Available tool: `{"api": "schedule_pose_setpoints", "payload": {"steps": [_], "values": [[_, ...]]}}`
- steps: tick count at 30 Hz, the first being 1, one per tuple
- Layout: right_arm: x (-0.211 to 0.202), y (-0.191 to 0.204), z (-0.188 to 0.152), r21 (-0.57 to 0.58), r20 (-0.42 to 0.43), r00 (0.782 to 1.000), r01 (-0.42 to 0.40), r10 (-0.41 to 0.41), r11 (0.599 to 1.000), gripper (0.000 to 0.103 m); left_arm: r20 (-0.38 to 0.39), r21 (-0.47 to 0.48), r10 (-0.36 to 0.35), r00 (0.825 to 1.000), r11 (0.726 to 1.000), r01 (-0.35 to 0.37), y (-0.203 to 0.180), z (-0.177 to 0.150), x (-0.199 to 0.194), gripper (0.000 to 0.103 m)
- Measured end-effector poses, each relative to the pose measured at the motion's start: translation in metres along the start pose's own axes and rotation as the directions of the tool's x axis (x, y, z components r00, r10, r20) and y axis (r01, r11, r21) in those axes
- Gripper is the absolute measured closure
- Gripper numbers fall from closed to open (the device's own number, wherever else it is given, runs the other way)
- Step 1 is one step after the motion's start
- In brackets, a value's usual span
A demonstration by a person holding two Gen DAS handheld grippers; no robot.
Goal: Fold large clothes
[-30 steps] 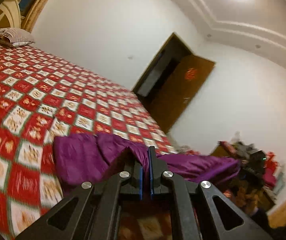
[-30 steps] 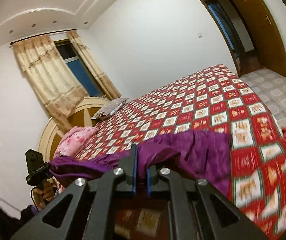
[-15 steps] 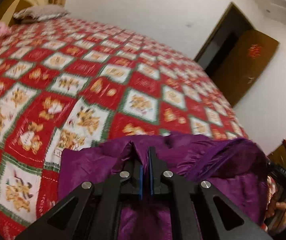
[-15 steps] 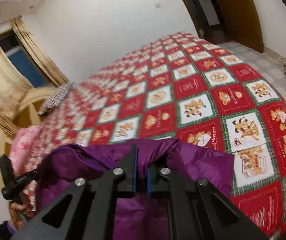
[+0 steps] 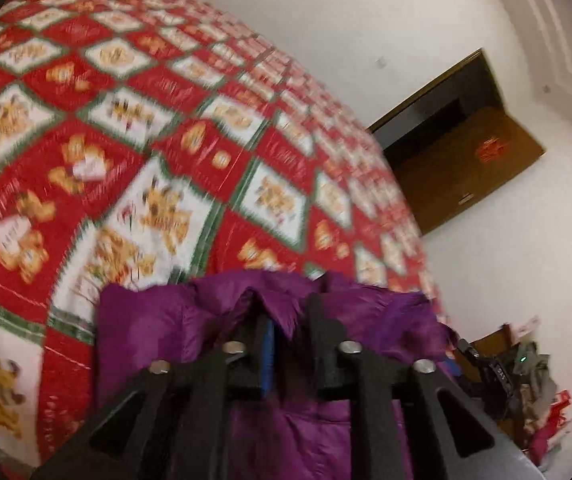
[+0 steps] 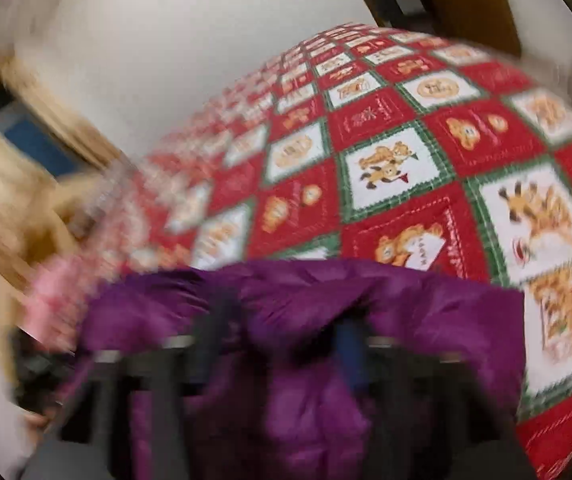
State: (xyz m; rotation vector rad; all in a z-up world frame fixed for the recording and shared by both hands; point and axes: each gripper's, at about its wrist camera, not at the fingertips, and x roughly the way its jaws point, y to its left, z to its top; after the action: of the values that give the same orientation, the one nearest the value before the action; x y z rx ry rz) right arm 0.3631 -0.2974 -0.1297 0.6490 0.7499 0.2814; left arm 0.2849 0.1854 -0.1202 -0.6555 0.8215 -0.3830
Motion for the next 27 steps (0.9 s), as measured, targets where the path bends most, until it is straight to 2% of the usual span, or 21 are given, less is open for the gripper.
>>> {"api": "schedule_pose_setpoints", "payload": {"steps": [2,4,5,6,8,9,11,13,15,18,19,23,24,27], "values": [[-0.026,0.002,0.004,0.035,0.07,0.997,-0.035,0.032,0.999,0.015,0.027,0.022,0.002,1.0,1.0,-0.003,-0.011,0.005,-0.016,0.05],[-0.053,0.013,0.004,0.004,0.129,0.992,0.008,-0.008,1.0,0.016,0.112,0.081,0.06,0.992,0.994,-0.069,-0.032,0.005,-0.037,0.035],[-0.067,0.027,0.001,-0.043,0.156,0.986,0.072,-0.064,0.996,0.026,0.142,0.105,0.078,0.987,0.99,-0.094,-0.04,0.004,-0.042,0.03],[-0.074,0.042,-0.002,-0.104,0.163,0.982,0.11,-0.092,0.988,0.038,0.174,0.127,0.104,0.979,0.984,-0.128,-0.052,0.003,-0.047,0.029],[-0.073,0.072,-0.013,-0.223,0.135,0.984,0.146,-0.118,0.964,0.05,0.202,0.159,0.158,0.967,0.969,-0.192,-0.075,0.0,-0.045,0.028],[-0.067,0.088,-0.021,-0.281,0.122,0.983,0.165,-0.135,0.946,0.062,0.196,0.178,0.17,0.966,0.962,-0.205,-0.083,-0.001,-0.04,0.028],[-0.057,0.115,-0.039,-0.376,0.116,0.979,0.197,-0.165,0.905,0.075,0.169,0.262,0.166,0.971,0.943,-0.207,-0.113,-0.008,-0.017,0.028],[-0.044,0.133,-0.05,-0.406,0.118,0.977,0.209,-0.176,0.89,0.075,0.166,0.304,0.173,0.971,0.927,-0.218,-0.132,-0.012,0.005,0.028],[-0.021,0.138,-0.055,-0.365,0.098,0.98,0.196,-0.171,0.91,0.075,0.162,0.349,0.204,0.965,0.903,-0.25,-0.152,-0.016,0.035,0.028],[0.014,0.142,-0.057,-0.331,0.091,0.972,0.233,-0.215,0.915,0.075,0.174,0.373,0.289,0.941,0.865,-0.334,-0.153,-0.017,0.069,0.027],[0.029,0.14,-0.059,-0.329,0.077,0.972,0.233,-0.22,0.915,0.075,0.16,0.375,0.306,0.938,0.86,-0.345,-0.149,-0.018,0.08,0.027],[0.064,0.126,-0.072,-0.38,0.043,0.963,0.263,-0.267,0.887,0.076,0.109,0.355,0.353,0.929,0.859,-0.368,-0.123,-0.023,0.112,0.027],[0.07,0.119,-0.077,-0.39,0.037,0.964,0.258,-0.265,0.884,0.076,0.111,0.339,0.341,0.933,0.87,-0.359,-0.117,-0.024,0.115,0.027],[0.072,0.118,-0.084,-0.397,0.06,0.961,0.27,-0.269,0.877,0.076,0.153,0.337,0.33,0.932,0.869,-0.363,-0.111,-0.029,0.119,0.026]]}}
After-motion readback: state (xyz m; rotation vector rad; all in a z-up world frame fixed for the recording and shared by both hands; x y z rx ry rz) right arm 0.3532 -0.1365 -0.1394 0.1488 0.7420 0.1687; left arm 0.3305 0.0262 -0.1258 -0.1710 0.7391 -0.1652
